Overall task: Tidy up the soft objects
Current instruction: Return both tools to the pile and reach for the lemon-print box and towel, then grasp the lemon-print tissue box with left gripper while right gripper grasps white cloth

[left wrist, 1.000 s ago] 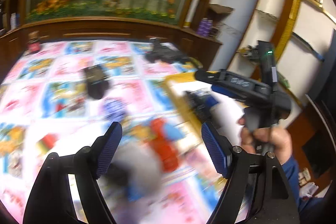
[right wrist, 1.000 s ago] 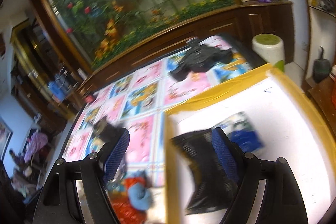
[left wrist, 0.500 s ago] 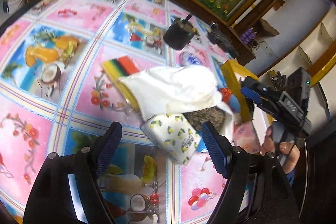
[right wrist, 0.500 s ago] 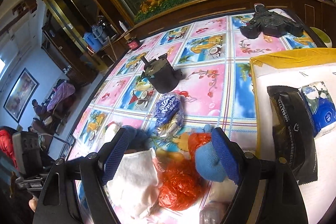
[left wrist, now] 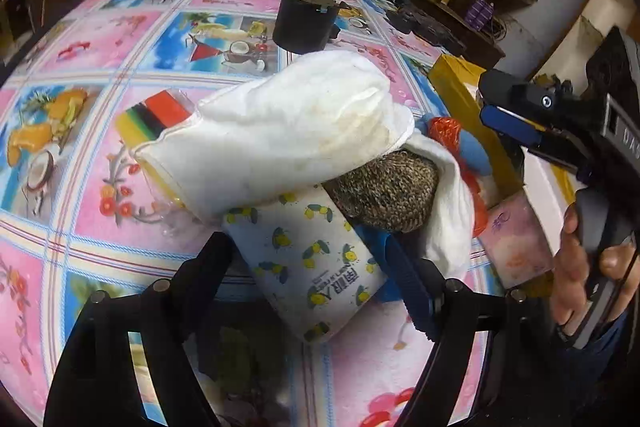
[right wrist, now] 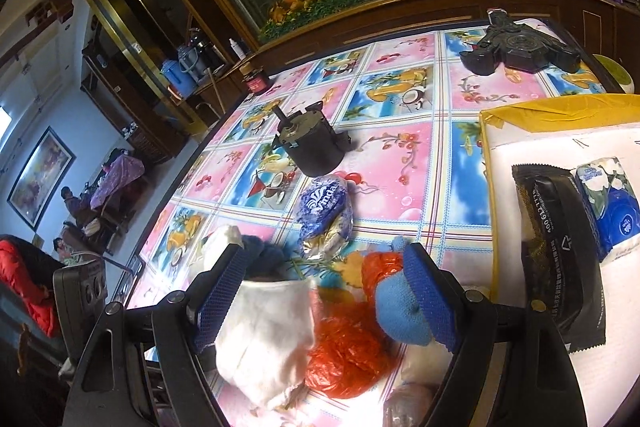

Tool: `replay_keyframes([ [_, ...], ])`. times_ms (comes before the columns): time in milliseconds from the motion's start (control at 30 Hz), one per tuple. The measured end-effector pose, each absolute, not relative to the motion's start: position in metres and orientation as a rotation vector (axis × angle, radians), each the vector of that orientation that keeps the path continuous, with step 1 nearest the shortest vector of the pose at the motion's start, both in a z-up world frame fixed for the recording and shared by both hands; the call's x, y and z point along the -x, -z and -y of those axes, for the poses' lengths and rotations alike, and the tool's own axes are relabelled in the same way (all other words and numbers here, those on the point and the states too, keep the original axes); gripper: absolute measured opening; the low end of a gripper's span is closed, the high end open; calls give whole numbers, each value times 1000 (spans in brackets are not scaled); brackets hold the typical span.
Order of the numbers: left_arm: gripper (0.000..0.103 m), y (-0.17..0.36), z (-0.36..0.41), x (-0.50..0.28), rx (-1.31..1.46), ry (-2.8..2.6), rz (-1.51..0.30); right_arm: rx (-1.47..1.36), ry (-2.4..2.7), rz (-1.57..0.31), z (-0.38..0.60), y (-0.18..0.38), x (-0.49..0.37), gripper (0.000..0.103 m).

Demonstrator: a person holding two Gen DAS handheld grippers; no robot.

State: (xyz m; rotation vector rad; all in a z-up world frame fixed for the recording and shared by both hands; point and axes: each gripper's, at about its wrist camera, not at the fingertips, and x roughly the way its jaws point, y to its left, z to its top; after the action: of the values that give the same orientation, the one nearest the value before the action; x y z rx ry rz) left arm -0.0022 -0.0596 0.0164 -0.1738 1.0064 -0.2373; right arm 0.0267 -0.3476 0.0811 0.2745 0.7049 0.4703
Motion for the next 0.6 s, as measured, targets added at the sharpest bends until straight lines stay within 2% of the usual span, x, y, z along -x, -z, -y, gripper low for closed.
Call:
replay_keyframes([
  [100,65,-18,43,6,174,271,-1000,-241,-506,-734,336,-78,-28,83],
  [300,65,-16,-9,14,216,214,-995,-100,-722,-815,296,-73,-23,83],
  [467,65,-16,-14,18,219,203,-989,49,-761,-800,287,-75,-15,83],
  [533,69,-16,-8,17,208,193,-992,75,-748,-808,285,-71,-16,75],
  [600,77,-17,-3,14,196,196,-996,91,-744,-845,282,-63,-21,43],
])
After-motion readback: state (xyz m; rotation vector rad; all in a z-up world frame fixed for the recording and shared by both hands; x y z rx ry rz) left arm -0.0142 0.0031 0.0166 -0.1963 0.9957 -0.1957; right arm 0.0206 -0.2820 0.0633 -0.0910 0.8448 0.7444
